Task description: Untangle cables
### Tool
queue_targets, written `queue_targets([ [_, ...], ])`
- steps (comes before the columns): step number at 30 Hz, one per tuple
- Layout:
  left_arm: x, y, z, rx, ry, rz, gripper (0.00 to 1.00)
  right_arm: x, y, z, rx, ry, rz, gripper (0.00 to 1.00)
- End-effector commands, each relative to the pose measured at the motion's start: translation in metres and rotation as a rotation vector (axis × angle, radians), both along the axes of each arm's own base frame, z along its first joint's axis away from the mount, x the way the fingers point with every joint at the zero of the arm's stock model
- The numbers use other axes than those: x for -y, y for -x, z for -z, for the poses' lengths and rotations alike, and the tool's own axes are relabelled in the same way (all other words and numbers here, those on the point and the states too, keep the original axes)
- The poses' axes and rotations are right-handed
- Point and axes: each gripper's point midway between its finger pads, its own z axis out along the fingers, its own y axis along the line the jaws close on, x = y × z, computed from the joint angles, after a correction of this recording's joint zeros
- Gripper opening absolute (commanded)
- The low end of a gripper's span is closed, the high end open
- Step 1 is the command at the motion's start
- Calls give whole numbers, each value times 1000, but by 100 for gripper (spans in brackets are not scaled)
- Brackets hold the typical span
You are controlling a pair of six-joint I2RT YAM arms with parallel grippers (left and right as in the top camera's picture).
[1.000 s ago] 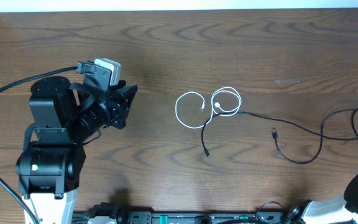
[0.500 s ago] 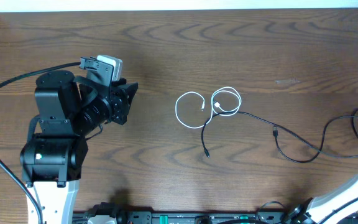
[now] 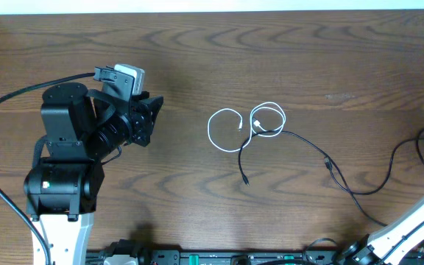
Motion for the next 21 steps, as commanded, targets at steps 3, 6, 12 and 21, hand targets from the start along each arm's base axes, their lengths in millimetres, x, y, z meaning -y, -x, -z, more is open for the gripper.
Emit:
queue_targets([
  [3,-2,-1,5,-15,1,-15,32,-27,-27,-49,143,-16,-77,89],
  [6,-2,0,6,-17,-3,-13,32,-50,-36,-73,187,-25,-119,88],
  [12,-2,0,5,-7,-16,-4,32,-113,-43,-101,162,-67,-164,86],
  [21,-28,-10,10,-28,-51,-173,32,-230,-90,-124,126,-87,-622,83],
])
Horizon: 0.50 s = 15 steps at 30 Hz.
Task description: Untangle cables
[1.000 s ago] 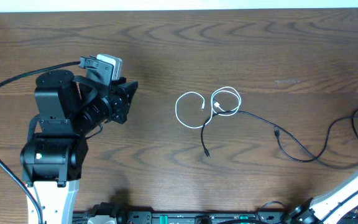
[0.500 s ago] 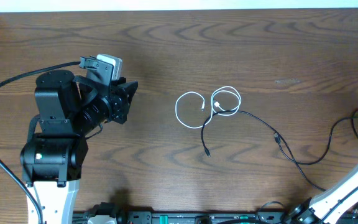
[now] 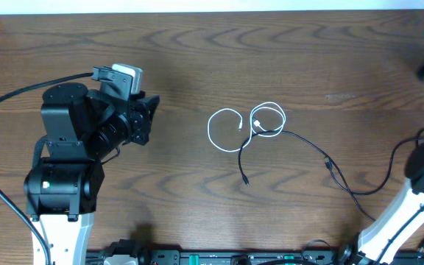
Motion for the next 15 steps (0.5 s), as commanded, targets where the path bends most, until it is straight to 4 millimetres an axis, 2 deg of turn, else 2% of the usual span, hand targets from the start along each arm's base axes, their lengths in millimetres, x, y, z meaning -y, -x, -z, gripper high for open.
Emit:
queue_targets([
  [1,-17,-6,7,-22,-21,-111,32,-53,-20,-25,49,23,-230,83],
  [6,-21,-6,8,-25,-30,-132,32,-118,-46,-43,170,49,-413,80],
  [10,-21,-5,10,-33,-31,-132,32,-162,-47,-47,269,68,-547,82],
  [12,-21,-5,10,-33,-31,-131,32,-183,-36,-34,289,60,-590,84],
  [15,-21,-6,9,-29,-30,-131,32,-207,-21,-2,284,34,-613,86],
])
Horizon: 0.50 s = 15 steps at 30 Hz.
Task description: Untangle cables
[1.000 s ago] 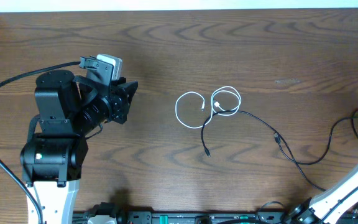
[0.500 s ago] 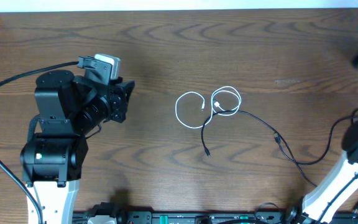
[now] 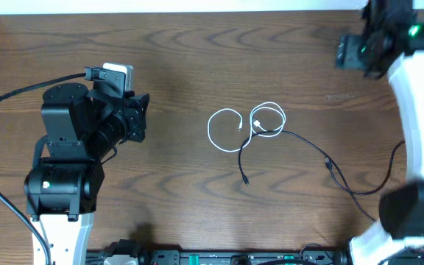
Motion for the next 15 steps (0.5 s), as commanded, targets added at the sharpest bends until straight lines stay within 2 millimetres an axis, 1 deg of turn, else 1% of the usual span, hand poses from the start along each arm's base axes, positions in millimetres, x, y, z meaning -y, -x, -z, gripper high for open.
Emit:
queue_targets([
  [1,-3,-1,3,-7,2,-20,32,-25,26,44,-70,-16,-36,86],
  [2,-3,-1,3,-8,3,-20,31,-35,29,55,-75,-24,-43,87],
  [5,-2,0,4,-13,5,-17,32,-61,33,79,-95,-33,-85,88],
  [8,-2,0,5,-16,5,-17,32,-88,35,97,-112,-31,-131,88],
  [11,-2,0,4,-16,7,-14,32,-110,35,111,-131,-50,-149,87],
  [12,-2,0,5,-17,7,-14,32,-118,37,119,-151,-55,-168,87],
  [15,-2,0,5,-16,6,-14,32,-134,41,138,-190,-50,-172,86],
])
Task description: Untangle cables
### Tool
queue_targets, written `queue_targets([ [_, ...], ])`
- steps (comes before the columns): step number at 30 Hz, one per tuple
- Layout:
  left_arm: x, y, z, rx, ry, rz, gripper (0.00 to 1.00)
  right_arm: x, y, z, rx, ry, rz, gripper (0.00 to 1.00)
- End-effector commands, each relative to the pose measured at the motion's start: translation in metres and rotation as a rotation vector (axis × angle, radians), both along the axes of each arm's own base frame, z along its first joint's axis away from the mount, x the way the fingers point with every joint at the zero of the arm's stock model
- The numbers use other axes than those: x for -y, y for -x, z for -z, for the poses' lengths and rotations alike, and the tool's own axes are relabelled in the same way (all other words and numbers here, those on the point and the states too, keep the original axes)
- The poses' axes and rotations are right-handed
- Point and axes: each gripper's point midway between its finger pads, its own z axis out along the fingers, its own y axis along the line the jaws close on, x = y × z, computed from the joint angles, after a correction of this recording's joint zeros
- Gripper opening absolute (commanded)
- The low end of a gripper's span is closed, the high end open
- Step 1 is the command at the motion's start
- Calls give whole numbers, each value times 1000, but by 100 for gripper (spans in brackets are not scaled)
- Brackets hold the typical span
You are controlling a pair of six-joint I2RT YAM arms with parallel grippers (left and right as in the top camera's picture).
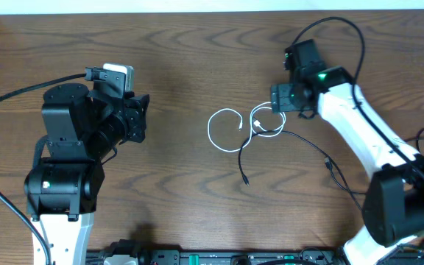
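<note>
A thin white cable lies mid-table in two loops, the smaller loop on the right. A black cable crosses that smaller loop; one plug end lies toward the front, and the rest runs off to the right edge. My right gripper hangs over the upper right rim of the small loop, its jaws hidden under the wrist. My left gripper hovers far left of the cables, fingers spread, holding nothing.
The wooden table spreads all around the cables. The left arm's base and black supply cable fill the left side. The right arm's base and more black cable slack sit at the front right.
My right arm has come from the back right corner of the table to just over the small white loop. The left arm and both cables have stayed put.
At first the right arm lay low at the front right edge and the left gripper pointed nearer the middle. The left gripper then drew back a little to the left. The right arm showed at the right edge, then the back right corner, now over the cables.
</note>
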Motion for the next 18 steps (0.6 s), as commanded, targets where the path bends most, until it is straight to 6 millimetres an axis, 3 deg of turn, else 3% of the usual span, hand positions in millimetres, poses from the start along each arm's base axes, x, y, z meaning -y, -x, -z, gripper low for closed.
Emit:
queue_targets([
  [1,-2,0,4,-12,8,-13,32,-16,5,24,-46,0,36,85],
  [10,-2,0,3,-11,8,-13,32,-60,25,50,-78,16,120,83],
  [18,-2,1,4,-14,8,-12,32,-75,35,57,-70,22,208,82],
])
